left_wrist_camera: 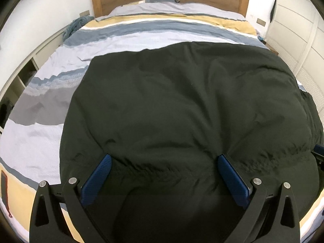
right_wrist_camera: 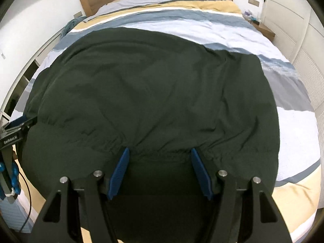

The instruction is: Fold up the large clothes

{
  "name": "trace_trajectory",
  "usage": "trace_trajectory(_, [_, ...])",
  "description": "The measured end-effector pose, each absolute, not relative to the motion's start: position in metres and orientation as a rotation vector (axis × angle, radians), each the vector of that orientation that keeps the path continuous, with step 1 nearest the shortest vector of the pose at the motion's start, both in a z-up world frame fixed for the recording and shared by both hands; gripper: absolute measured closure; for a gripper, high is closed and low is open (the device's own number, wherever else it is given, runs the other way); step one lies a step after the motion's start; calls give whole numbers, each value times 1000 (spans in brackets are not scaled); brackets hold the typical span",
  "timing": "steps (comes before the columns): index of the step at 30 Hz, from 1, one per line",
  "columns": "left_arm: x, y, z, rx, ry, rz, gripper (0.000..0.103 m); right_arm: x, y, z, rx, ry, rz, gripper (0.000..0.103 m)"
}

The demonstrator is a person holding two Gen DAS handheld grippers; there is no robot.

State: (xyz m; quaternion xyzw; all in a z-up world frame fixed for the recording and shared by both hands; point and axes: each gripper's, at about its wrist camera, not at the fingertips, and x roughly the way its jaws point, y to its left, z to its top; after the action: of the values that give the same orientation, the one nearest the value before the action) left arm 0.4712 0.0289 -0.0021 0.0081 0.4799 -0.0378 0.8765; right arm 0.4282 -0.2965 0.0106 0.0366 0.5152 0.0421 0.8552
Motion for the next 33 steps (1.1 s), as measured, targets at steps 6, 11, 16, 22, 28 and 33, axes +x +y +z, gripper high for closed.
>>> trace_trajectory(6, [477, 33, -3, -6, 1028, -74, 0, 431, -307, 8, 72, 1093, 84, 19])
trace_trajectory(11, [480, 30, -3, -7, 1050, -64, 0, 431, -317, 5, 78, 1094, 71, 18])
trace_trajectory(16, [482, 29, -4, -1, 1064, -65, 0, 432, -325, 3, 75, 1099, 67, 17])
trace_trajectory(22, [484, 29, -7, 6, 1075, -65, 0, 431, -336, 1, 80, 1104, 51, 17])
trace_trajectory(28, [485, 28, -10, 8, 1091, -65, 0, 429, -353, -2, 89, 1116, 14, 16])
trace_trajectory(33, [486, 26, -10, 12, 1099, -66, 0, 427, -367, -7, 102, 1126, -20, 16])
